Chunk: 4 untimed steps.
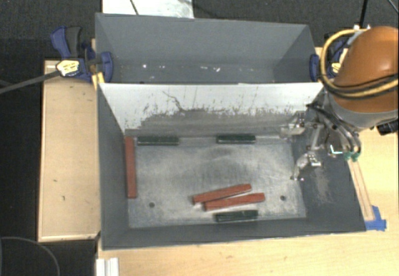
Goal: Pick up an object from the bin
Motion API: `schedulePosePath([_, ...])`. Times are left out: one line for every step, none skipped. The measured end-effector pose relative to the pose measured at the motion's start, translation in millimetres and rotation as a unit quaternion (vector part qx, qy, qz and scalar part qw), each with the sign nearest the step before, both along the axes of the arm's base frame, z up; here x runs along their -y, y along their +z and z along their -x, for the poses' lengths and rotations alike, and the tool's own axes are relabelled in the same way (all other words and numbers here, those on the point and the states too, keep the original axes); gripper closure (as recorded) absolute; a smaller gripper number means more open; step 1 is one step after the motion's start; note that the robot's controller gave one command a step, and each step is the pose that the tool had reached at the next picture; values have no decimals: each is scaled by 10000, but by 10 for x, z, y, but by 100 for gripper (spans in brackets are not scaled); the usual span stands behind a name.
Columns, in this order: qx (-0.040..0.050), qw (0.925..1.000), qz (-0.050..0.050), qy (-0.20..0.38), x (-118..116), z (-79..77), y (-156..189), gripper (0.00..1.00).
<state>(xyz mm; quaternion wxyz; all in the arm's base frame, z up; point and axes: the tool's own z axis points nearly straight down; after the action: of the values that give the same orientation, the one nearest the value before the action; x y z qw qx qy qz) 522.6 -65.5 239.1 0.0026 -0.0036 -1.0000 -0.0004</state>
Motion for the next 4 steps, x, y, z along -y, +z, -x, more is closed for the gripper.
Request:
schedulePosePath([40, 10000, 5, 10, -2, -15, 41, 0])
schedulePosePath([81, 9997, 12, 225, -129, 35, -386, 0])
schedulePosePath([52, 9995, 2, -305, -124, -2, -940, 0])
schedulePosePath([40, 9902, 3, 1396, -313, -106, -1641, 100])
